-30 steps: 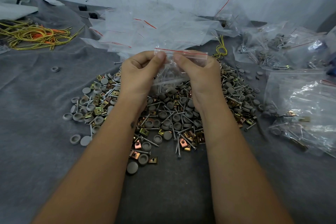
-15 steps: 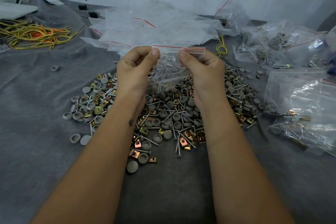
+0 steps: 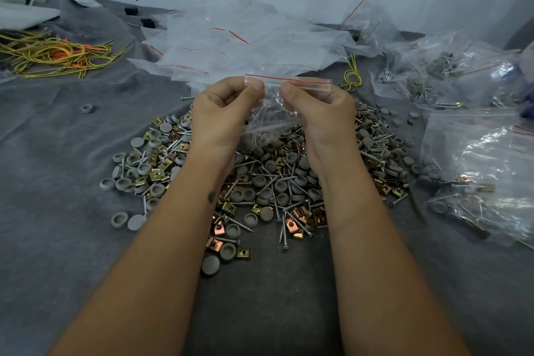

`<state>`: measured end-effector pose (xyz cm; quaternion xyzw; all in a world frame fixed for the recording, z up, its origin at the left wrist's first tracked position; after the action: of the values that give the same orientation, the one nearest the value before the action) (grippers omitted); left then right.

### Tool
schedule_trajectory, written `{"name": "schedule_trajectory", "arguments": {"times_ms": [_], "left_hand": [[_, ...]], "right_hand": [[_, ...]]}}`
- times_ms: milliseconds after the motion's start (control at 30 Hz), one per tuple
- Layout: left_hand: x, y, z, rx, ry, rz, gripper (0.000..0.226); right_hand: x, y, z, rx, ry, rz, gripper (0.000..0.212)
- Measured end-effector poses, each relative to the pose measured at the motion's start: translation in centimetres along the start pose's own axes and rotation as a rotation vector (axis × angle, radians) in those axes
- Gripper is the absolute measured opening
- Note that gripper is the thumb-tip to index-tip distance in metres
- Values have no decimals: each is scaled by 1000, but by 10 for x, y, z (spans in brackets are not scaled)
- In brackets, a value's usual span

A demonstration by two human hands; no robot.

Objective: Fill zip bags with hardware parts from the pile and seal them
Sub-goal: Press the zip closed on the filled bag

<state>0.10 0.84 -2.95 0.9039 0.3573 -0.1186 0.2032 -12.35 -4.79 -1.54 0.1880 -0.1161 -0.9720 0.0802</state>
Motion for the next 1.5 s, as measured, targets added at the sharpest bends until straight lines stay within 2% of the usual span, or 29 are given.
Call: {"name": "schedule_trajectory", "arguments": {"times_ms": [167, 400, 600, 800, 1200, 1500], "left_hand": [[-2, -3, -3, -29, 26, 23, 9], [-3, -6, -3, 7, 8, 94, 3], [-4, -6, -2, -56, 22, 131, 12], [-3, -5, -1, -72, 4, 144, 8], [6, 5, -3, -45, -105, 1, 23], [11, 10, -3, -23, -168, -55, 25]], "right_hand": [[0, -1, 2, 23, -18, -4, 22], [-1, -2, 3, 37, -49, 34, 19], [-3, -5, 3, 86, -78, 76, 18], [-4, -6, 5, 92, -88, 75, 22], [6, -1, 4, 16, 0, -44, 15], [12, 3, 4, 28, 10, -86, 16]]}}
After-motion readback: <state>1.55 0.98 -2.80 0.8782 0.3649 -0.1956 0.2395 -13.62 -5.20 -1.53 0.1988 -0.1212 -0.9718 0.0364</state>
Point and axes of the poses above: each hand's wrist, its own y-axis towards the middle knuckle, its own x-axis out of the back of the hand, z = x × y, the point moved 2 cm from there along y, towards the middle knuckle, and after that the axes turned 10 degrees about -z, right-handed, at the moved point
